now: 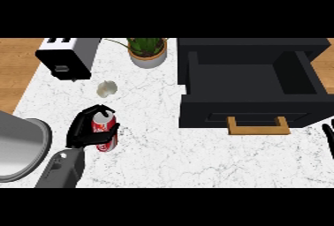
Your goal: Pick up the can, place it into the drawer and close the drawer
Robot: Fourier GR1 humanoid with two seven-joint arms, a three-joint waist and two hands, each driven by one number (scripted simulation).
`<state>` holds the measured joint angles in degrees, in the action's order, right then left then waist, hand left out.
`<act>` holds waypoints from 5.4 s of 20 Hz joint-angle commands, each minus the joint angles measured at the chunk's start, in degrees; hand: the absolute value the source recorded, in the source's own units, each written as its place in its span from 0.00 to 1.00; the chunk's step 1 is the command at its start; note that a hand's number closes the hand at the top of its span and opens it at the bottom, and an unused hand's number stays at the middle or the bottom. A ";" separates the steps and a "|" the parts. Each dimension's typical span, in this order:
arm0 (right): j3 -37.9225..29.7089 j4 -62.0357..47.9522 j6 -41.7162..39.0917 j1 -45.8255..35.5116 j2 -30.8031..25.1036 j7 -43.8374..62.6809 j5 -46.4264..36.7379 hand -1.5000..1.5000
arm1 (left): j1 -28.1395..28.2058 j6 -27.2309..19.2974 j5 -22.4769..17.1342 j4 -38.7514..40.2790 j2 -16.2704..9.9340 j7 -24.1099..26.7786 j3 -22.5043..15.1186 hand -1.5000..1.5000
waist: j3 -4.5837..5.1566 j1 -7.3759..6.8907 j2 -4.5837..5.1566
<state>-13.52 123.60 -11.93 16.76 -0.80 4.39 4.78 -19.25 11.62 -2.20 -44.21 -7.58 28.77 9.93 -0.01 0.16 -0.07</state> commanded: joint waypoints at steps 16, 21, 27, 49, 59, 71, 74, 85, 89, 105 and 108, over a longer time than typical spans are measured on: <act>-3.14 2.11 -2.55 3.31 0.09 -1.32 3.51 0.00 | 4.52 -12.95 -2.10 -30.94 4.37 -20.86 -4.67 1.00 | -0.03 -0.15 -0.12; -3.53 5.20 -1.34 3.28 -0.32 1.05 4.42 0.00 | -0.44 -16.25 1.00 -32.64 6.02 -23.46 -7.71 1.00 | 0.00 0.19 -0.02; -1.59 3.98 -0.58 2.57 0.76 0.13 2.42 0.00 | -12.00 -21.51 2.47 -34.11 7.17 -34.50 -10.52 1.00 | -0.01 0.37 0.05; -5.32 3.03 -2.18 -0.49 -2.40 2.97 5.18 0.00 | -48.14 -39.98 -3.20 -12.12 7.58 -42.57 -21.02 1.00 | -0.02 1.51 0.30; -2.24 1.44 1.50 -5.62 -0.80 5.64 0.73 0.00 | -60.41 -44.64 -11.86 2.12 7.58 -41.10 -27.00 1.00 | -0.05 2.50 0.55; -2.81 -1.67 -0.07 -5.39 -0.84 1.75 1.59 0.00 | -67.14 -45.79 -20.15 13.97 7.58 -39.03 -32.47 1.00 | -0.15 4.23 0.83; -1.97 -2.50 0.09 -7.87 -1.74 3.00 0.77 0.00 | -65.72 -44.67 -20.82 18.07 7.58 -32.74 -32.20 1.00 | -0.15 4.76 1.38; -1.56 -1.28 -0.71 -7.02 -1.60 2.15 1.02 0.00 | -64.43 -48.35 -24.00 21.39 7.58 -29.27 -39.72 1.00 | -0.18 5.88 1.46; -1.01 -0.75 0.50 -8.72 -1.75 3.99 -0.17 0.00 | -64.91 -48.66 -24.70 22.81 7.58 -28.80 -42.05 1.00 | -0.17 6.78 1.78; -0.65 -0.25 -0.17 -10.47 -2.61 4.53 0.73 0.00 | -61.99 -55.58 -28.99 23.97 7.58 -25.04 -45.57 0.00 | -0.14 7.73 1.99; 1.10 0.78 -0.69 -6.84 -1.14 2.32 -1.51 0.00 | -62.54 -56.74 -29.99 24.14 7.58 -25.31 -45.71 0.00 | -0.17 8.36 1.95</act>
<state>-13.70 122.96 -11.97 7.41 -2.81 8.06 4.34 -81.42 -43.63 -31.06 -20.38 -0.01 3.28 -35.53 -0.16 7.75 1.86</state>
